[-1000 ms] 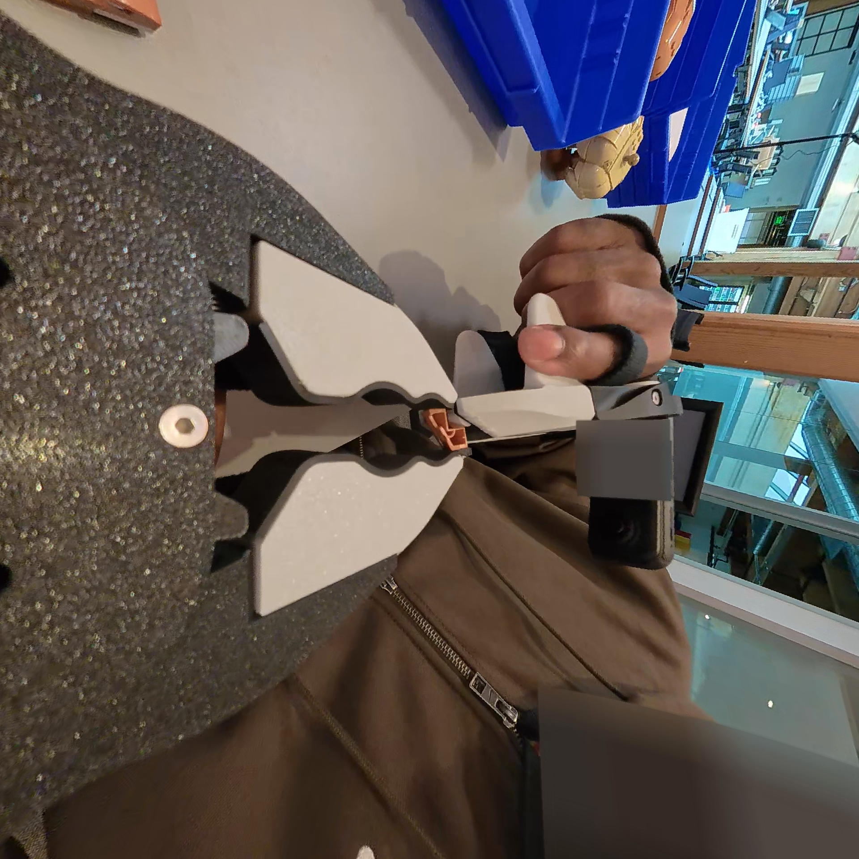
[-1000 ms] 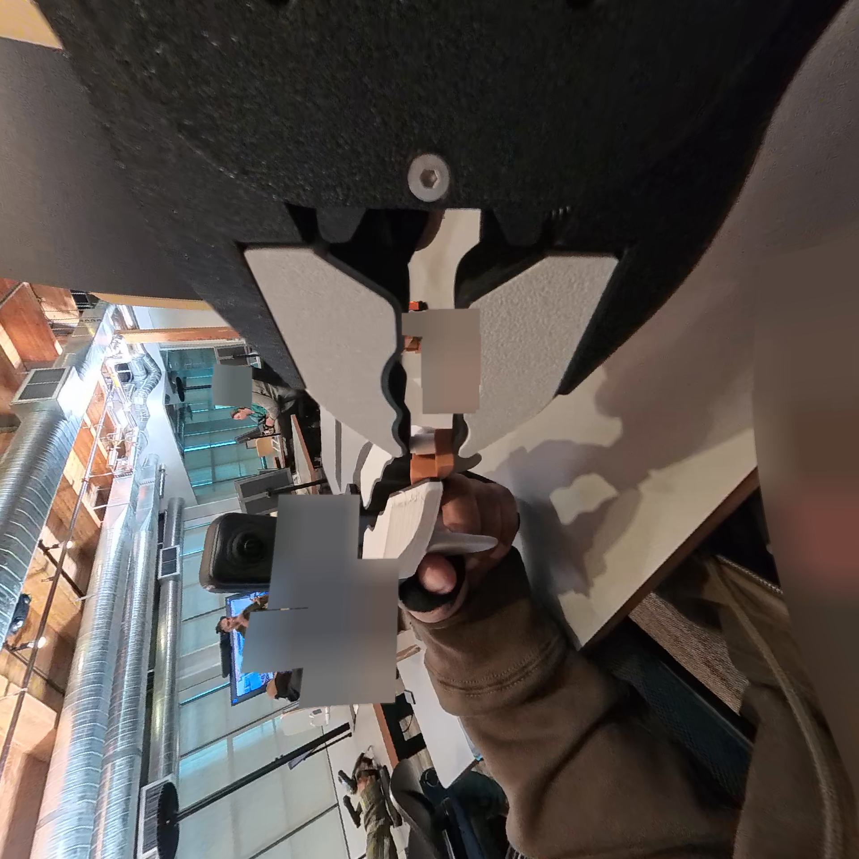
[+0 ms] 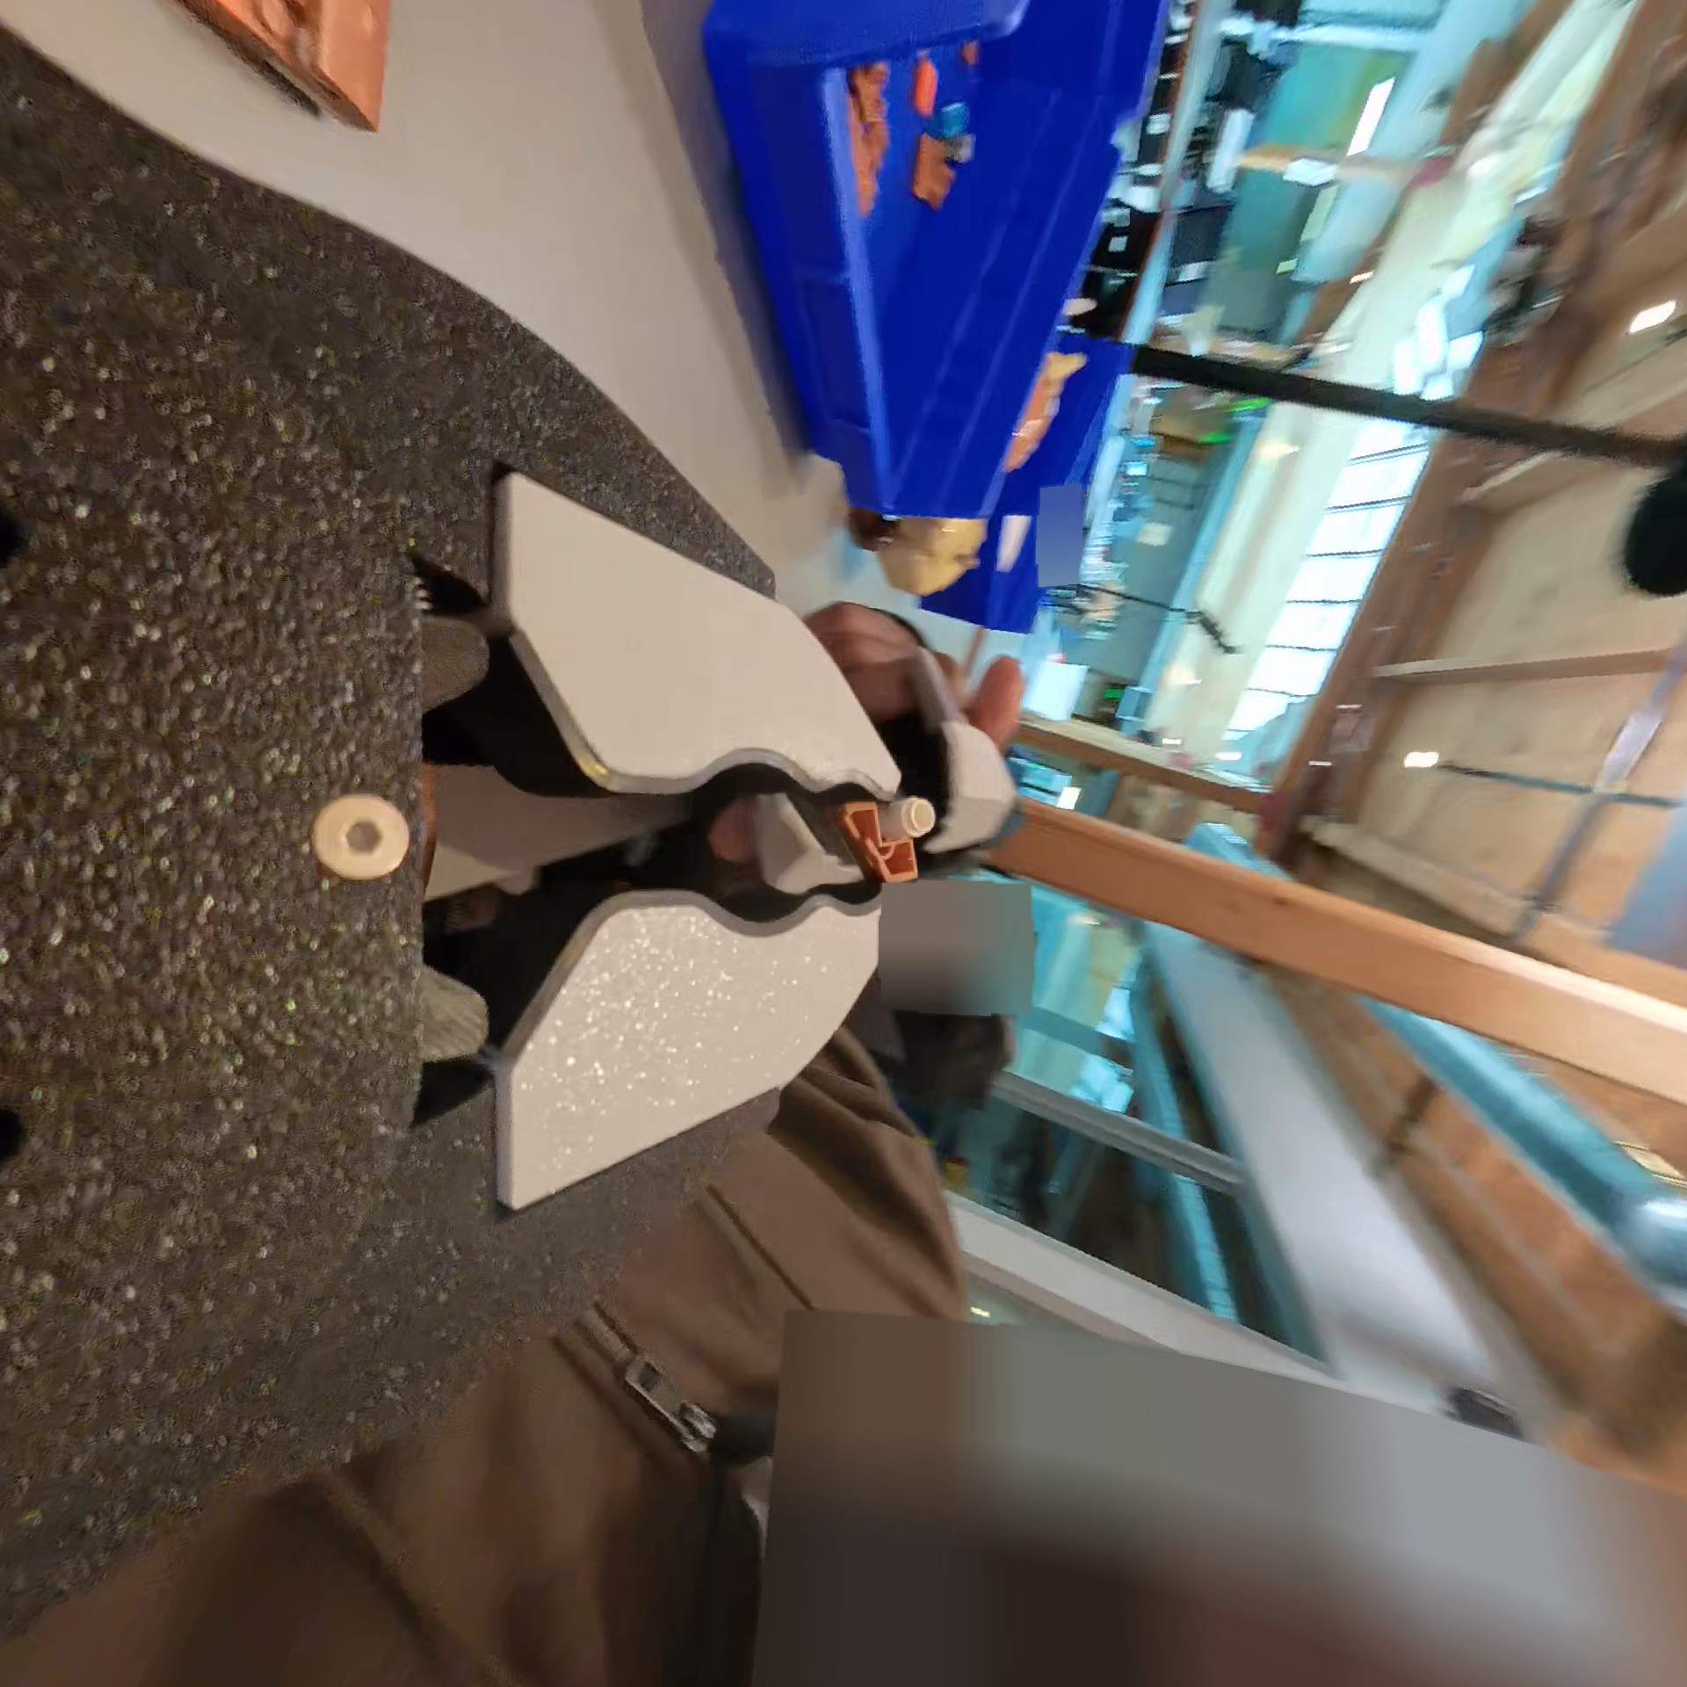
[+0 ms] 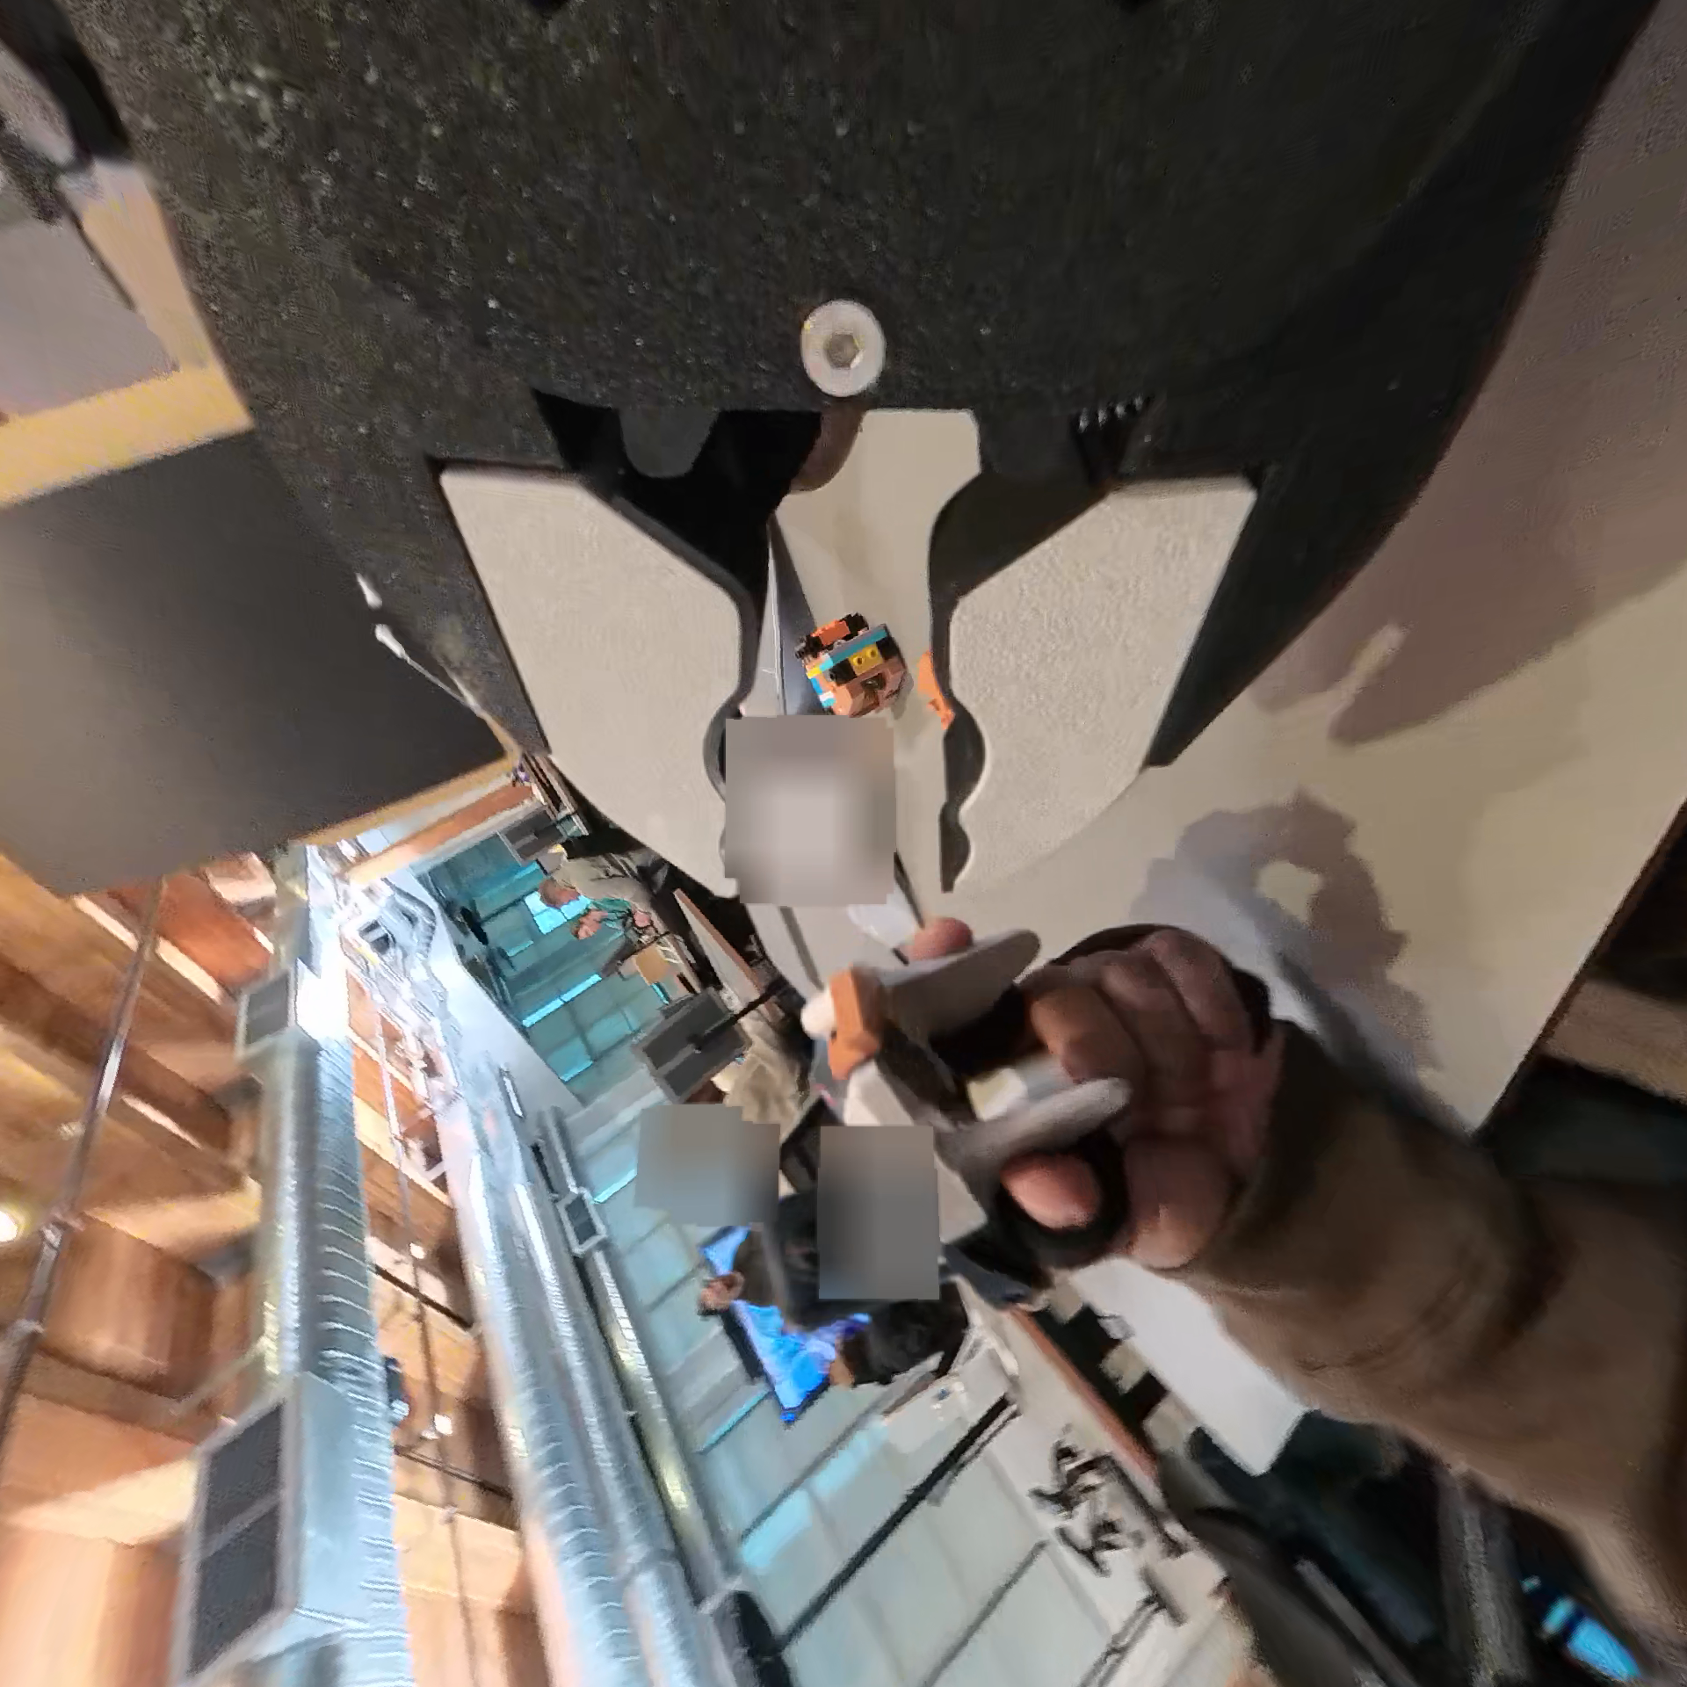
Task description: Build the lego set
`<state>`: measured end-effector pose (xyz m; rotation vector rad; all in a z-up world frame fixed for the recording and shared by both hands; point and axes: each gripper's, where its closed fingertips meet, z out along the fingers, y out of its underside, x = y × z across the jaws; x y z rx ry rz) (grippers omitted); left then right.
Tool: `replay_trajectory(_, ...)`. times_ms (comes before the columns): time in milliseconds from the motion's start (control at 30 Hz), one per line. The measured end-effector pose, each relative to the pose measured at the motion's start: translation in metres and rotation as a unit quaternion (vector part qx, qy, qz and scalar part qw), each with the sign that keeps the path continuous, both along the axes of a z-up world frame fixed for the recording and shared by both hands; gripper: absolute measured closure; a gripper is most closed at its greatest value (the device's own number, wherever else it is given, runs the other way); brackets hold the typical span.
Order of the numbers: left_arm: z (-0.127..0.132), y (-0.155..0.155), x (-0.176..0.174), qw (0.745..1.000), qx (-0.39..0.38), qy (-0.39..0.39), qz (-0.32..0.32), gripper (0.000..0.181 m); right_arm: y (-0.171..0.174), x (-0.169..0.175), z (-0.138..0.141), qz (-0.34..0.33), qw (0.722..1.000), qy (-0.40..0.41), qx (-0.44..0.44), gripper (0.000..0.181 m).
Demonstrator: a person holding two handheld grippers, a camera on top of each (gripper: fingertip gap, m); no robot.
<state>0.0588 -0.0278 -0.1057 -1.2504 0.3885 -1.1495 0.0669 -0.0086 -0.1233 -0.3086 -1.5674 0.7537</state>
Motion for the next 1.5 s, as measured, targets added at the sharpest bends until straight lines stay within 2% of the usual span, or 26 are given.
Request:
replay_trajectory(167, 0.036, -0.016, -0.018, 0.984, 0.073, -0.164, 0.011, 0.165, 0.008, -0.006, 0.0, -0.053, 0.996, 0.024, -0.063, 0.147)
replay_trajectory(267, 0.043, -0.02, -0.019, 0.97, 0.082, -0.229, -0.015, 0.165, 0.005, -0.008, -0.001, -0.076, 0.994, 0.038, -0.073, 0.151)
replay_trajectory(367, 0.044, -0.018, -0.017, 0.961, 0.084, -0.262, -0.028, 0.165, 0.005, -0.011, -0.002, -0.093, 0.992, 0.039, -0.079, 0.152)
replay_trajectory(733, 0.034, -0.002, -0.022, 0.945, 0.046, -0.323, -0.02, 0.165, 0.012, -0.013, -0.003, -0.112, 0.988, 0.037, -0.099, 0.152)
replay_trajectory(900, 0.028, 0.002, -0.013, 0.949, 0.036, -0.313, -0.018, 0.165, 0.014, -0.014, -0.006, -0.118, 0.988, 0.031, -0.096, 0.153)
replay_trajectory(1500, 0.028, 0.001, -0.017, 0.948, 0.039, -0.317, -0.014, 0.165, 0.014, -0.013, -0.008, -0.126, 0.988, 0.034, -0.08, 0.155)
